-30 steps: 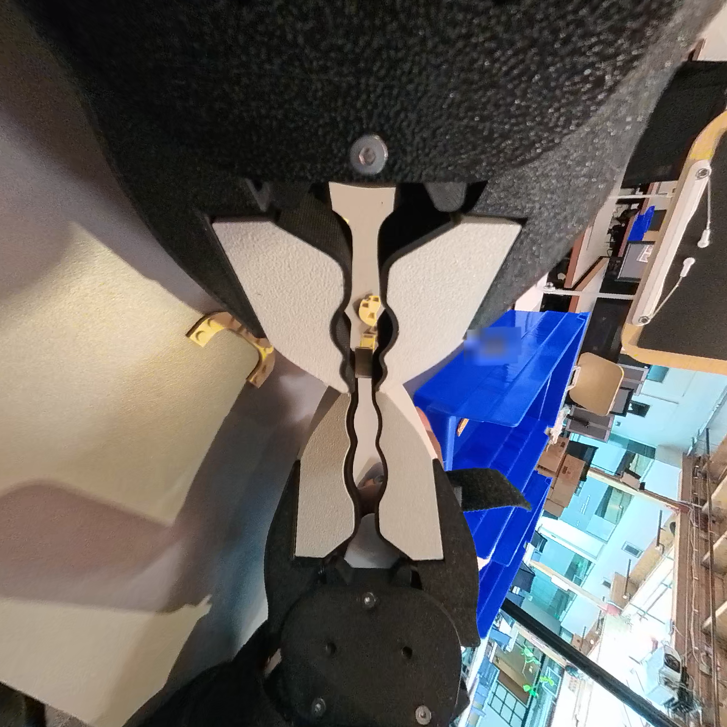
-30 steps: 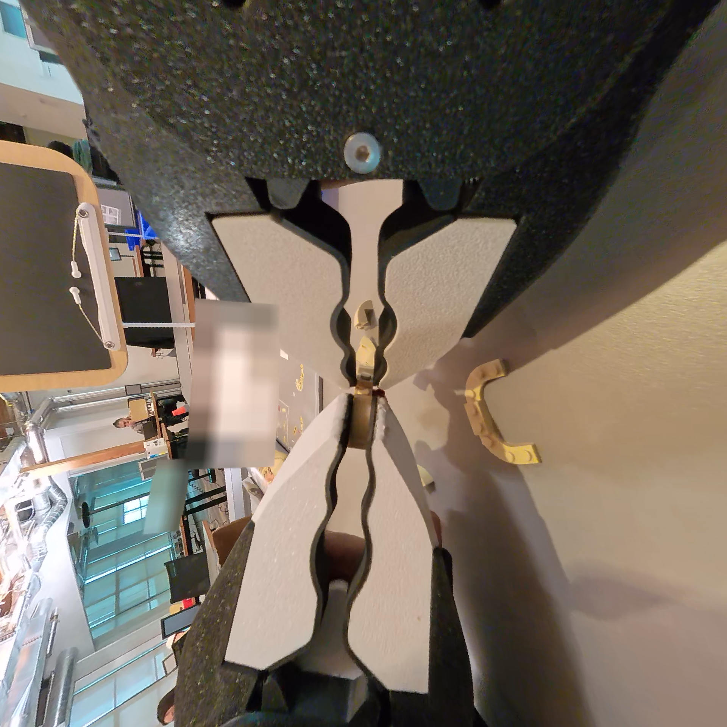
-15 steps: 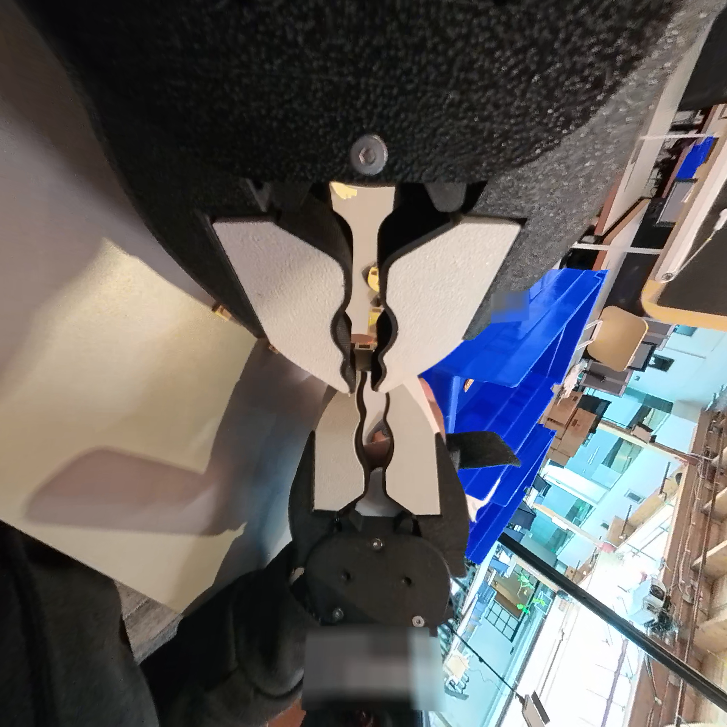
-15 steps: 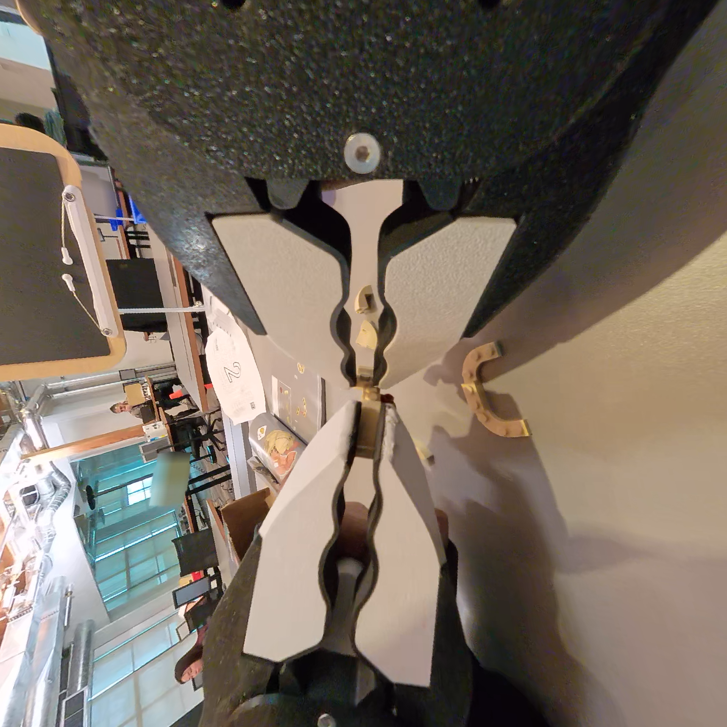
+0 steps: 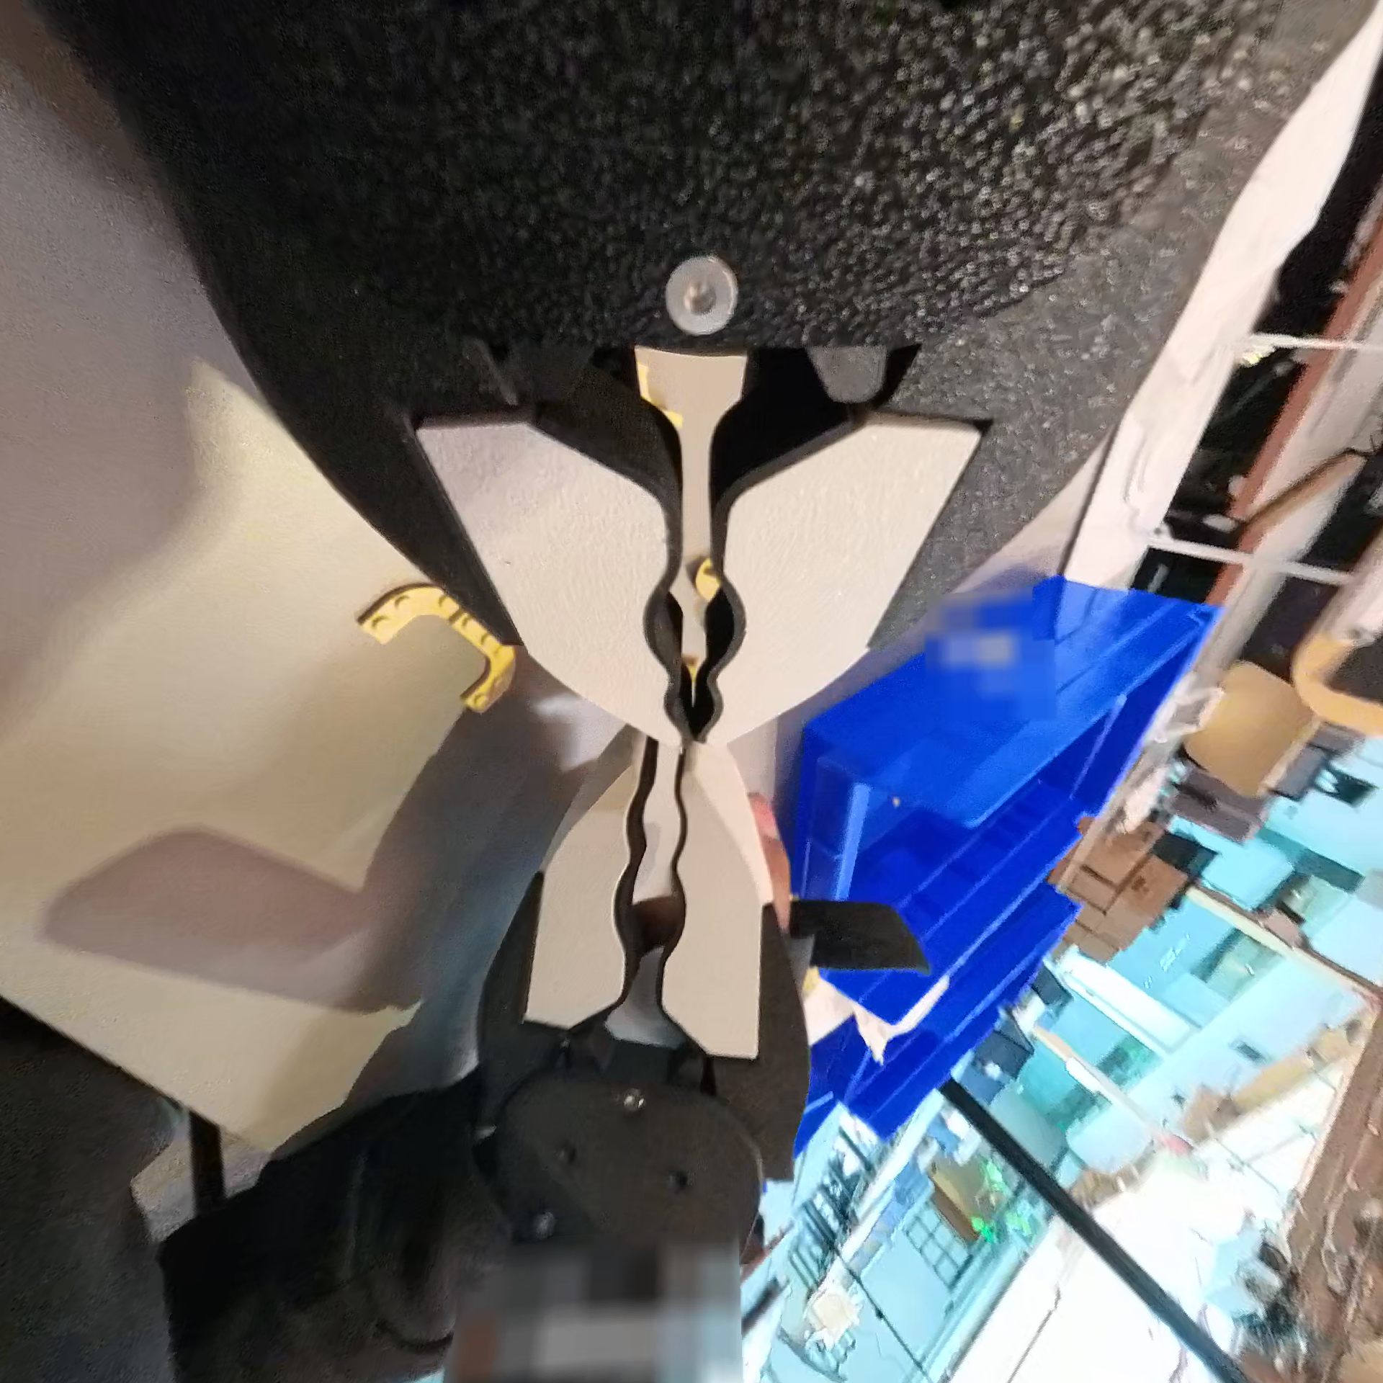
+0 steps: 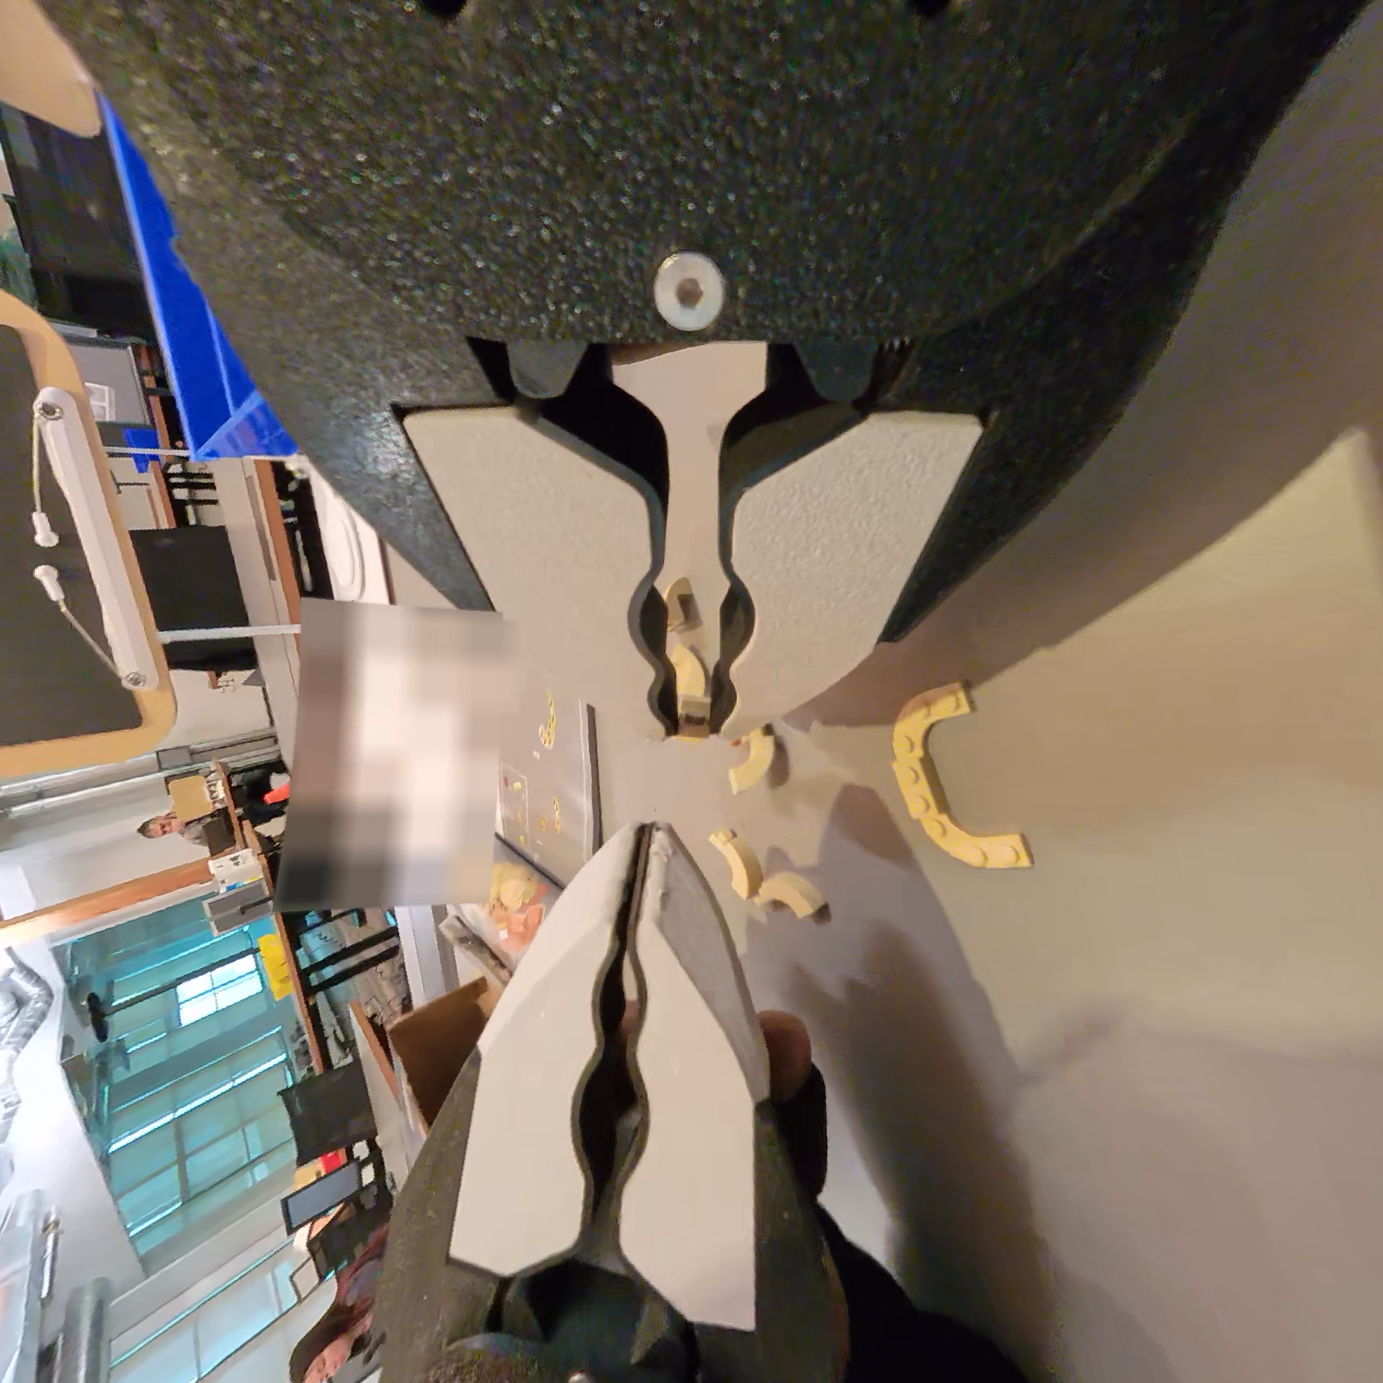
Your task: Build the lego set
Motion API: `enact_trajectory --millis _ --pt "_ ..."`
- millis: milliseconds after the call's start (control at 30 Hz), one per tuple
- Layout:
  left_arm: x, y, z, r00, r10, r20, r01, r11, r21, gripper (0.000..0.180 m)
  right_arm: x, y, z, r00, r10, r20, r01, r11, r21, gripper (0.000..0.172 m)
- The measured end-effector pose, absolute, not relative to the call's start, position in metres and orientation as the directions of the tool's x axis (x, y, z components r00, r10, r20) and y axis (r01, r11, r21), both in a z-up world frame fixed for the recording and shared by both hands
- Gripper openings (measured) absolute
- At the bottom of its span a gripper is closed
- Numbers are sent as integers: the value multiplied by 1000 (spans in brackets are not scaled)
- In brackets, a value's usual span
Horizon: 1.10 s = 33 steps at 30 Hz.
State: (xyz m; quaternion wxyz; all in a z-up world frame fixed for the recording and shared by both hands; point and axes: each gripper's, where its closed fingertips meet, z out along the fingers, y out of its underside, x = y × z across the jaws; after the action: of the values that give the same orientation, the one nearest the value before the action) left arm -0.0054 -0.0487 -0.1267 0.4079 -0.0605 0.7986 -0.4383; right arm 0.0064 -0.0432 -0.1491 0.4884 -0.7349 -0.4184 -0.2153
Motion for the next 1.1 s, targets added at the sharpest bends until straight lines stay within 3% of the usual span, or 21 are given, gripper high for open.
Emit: enact_trajectory --millis 133,200,367,567,733,933,1100 --pt "9 -25 -135 -682 -558 -473 86 580 -810 0 16 -45 -151 600 404 691 797 -219 -563 8" --pt "14 -15 -144 -704 -607 -368 -43 554 -832 16 20 -45 -152 608 400 685 791 -236 -564 8" --pt "15 -6 -170 -731 -592 -339 -176 644 -745 28 24 -45 -158 615 411 673 788 -273 -552 8" --pt "15 -6 -194 -762 -517 -389 -217 770 -599 26 23 -46 -159 615 420 667 787 -274 -553 8" --pt "15 -13 -200 -785 -510 -353 -230 768 -597 10 23 -46 -162 607 420 675 794 -278 -541 8" --pt "13 -21 -198 -781 -581 -229 -309 679 -666 9 29 -43 -164 569 390 724 822 -283 -493 8" --pt "6 -36 -168 -782 -623 30 -382 440 -813 9 29 -40 -161 528 355 771 848 -265 -459 8"
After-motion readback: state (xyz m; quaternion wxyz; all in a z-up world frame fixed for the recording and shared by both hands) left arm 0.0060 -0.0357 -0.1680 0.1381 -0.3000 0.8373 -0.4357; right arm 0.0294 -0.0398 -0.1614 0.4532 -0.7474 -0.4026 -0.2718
